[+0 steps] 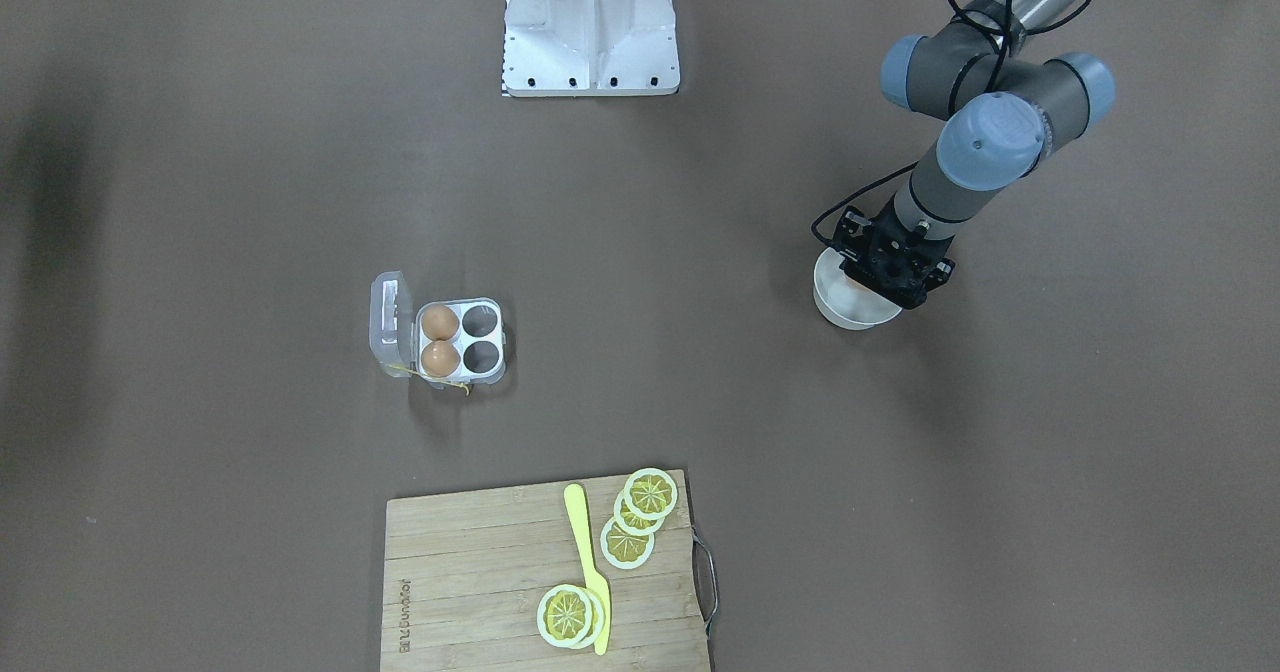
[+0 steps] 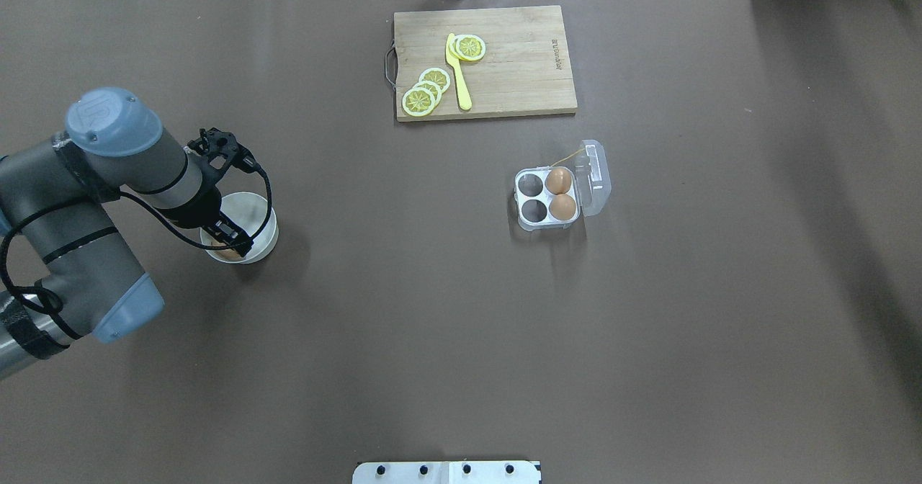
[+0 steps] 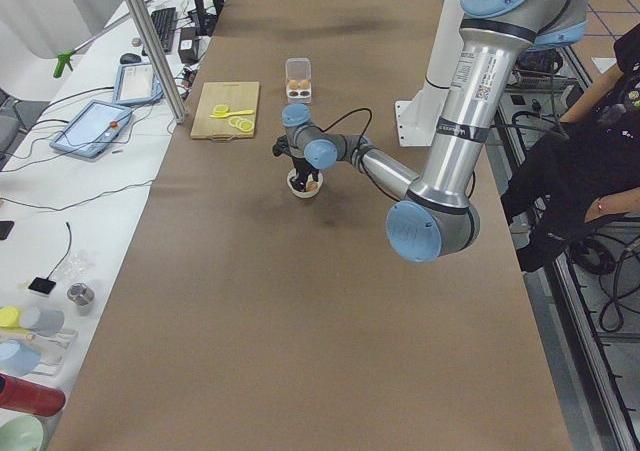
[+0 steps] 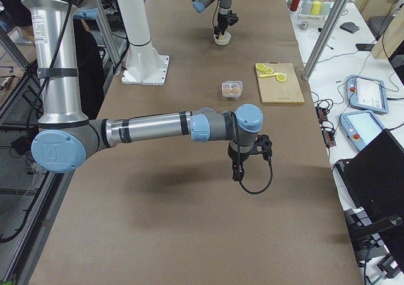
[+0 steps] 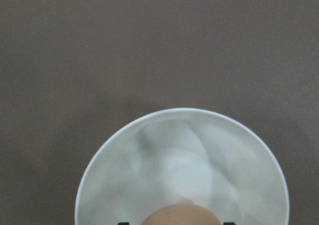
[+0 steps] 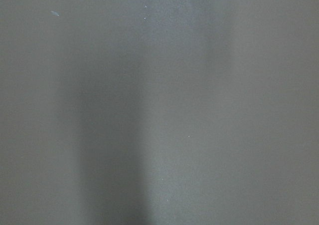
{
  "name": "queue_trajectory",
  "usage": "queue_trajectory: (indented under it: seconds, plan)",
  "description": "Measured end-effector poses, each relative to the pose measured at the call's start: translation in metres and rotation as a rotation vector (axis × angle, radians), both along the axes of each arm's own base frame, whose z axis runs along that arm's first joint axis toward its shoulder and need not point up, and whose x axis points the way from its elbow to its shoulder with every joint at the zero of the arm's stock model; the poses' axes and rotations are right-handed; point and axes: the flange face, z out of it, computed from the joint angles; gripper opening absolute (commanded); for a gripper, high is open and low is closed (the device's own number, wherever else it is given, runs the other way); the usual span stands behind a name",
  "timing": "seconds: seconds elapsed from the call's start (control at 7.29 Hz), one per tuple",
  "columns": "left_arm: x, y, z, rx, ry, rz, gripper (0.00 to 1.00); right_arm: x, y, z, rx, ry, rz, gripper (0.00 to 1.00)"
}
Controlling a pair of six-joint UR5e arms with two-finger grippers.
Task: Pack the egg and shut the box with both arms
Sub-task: 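Close the left gripper on the brown egg inside the bowl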
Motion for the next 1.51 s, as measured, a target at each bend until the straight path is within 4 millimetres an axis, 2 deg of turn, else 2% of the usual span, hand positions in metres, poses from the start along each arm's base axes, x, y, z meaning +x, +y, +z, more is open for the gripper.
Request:
queue_trajectory:
  seconds: [0.14, 0.41, 1.1, 1.51]
  plan:
    - [0.003, 0.0023, 0.0016, 0.004, -0.006, 0.001, 0.7, 0.0, -0.0002, -0.0004, 0.001, 0.0, 0.0, 1.0]
    - [0.008, 0.0065, 0.0044, 0.016, -0.021, 0.0, 0.62, 0.0, -0.0003, -0.0009, 0.002, -0.001, 0.0, 1.0]
    - [0.0073, 0.0096, 0.0054, 0.02, -0.025, 0.001, 0.34, -0.0001, -0.0003, -0.0021, 0.003, -0.001, 0.001, 1.0]
    - [0.0064, 0.0098, -0.0013, 0.027, -0.014, 0.004, 0.34, 0.0, 0.0003, -0.0016, 0.002, -0.001, 0.001, 1.0]
